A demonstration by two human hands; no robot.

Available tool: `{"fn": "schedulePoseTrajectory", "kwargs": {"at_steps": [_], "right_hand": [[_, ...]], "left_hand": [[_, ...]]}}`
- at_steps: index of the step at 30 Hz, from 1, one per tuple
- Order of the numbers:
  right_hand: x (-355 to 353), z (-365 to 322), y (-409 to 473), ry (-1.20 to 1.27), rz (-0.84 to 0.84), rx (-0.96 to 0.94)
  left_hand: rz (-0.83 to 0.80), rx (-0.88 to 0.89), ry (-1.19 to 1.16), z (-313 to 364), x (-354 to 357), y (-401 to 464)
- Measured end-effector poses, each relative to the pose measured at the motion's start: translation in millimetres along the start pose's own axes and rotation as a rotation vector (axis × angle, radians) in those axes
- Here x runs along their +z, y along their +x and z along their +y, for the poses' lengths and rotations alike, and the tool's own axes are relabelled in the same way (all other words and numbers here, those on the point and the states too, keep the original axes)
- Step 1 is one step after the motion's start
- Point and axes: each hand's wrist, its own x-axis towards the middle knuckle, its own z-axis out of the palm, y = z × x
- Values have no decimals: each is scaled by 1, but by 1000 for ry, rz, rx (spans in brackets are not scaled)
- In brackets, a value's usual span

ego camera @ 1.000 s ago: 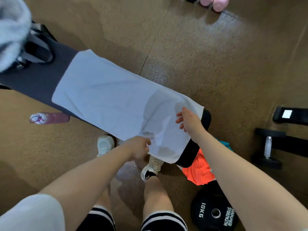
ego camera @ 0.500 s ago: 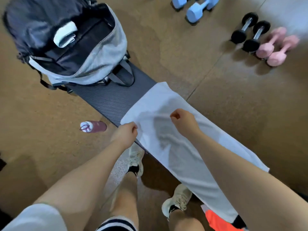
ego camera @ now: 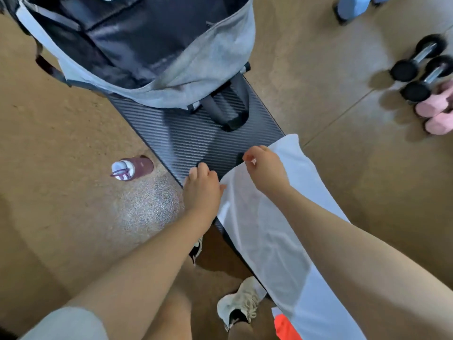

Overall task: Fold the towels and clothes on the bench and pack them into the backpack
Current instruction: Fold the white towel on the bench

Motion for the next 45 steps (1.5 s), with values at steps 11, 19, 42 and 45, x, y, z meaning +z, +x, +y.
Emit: {"fn": "schedulePoseTrajectory", "kwargs": {"at_steps": [11, 19, 42, 45], "right_hand": [[-23, 0, 14, -327, -421, -253], [-68, 31, 14, -452, 15, 30], [-81, 144, -159, 129, 324, 528], [-64, 172, -203, 383, 364, 636]], "left_hand": [[-198, 13, -576, -1, -41, 5], [-197, 96, -510, -27, -65, 17], [-581, 169, -638, 109, -72, -80], [-662, 219, -530, 144, -48, -116]]}}
